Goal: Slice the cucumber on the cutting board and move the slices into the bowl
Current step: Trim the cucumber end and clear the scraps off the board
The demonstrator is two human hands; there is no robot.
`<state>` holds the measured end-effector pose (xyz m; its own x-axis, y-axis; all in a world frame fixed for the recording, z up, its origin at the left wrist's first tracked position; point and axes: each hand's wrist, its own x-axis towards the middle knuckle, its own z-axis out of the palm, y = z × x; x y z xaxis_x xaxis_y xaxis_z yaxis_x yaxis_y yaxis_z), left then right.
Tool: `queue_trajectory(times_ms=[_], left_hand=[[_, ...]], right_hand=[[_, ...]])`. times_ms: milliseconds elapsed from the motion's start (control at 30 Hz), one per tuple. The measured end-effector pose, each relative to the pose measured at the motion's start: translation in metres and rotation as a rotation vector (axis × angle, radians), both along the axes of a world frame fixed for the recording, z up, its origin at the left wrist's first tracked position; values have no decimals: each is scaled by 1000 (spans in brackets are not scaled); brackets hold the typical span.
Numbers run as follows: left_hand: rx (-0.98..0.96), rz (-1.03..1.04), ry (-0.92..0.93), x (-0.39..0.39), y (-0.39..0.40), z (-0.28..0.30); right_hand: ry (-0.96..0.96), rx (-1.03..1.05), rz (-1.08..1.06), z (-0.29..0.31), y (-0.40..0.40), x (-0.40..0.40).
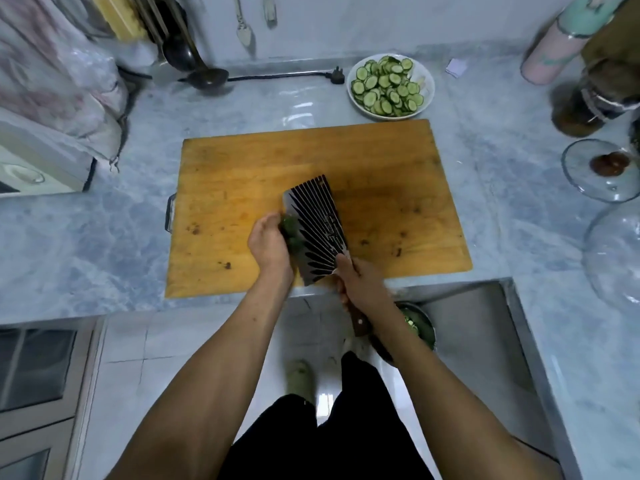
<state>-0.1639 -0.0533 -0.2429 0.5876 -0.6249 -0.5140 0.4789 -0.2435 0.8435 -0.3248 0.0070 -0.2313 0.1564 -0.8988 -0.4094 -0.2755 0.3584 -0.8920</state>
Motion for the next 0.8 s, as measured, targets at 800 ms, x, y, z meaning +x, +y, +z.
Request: queue_trajectory(times_ms=[800], left_hand=[[-46,-409,-758,-13,-13,-14]], right_hand=[[0,-22,-70,-10,9,0]])
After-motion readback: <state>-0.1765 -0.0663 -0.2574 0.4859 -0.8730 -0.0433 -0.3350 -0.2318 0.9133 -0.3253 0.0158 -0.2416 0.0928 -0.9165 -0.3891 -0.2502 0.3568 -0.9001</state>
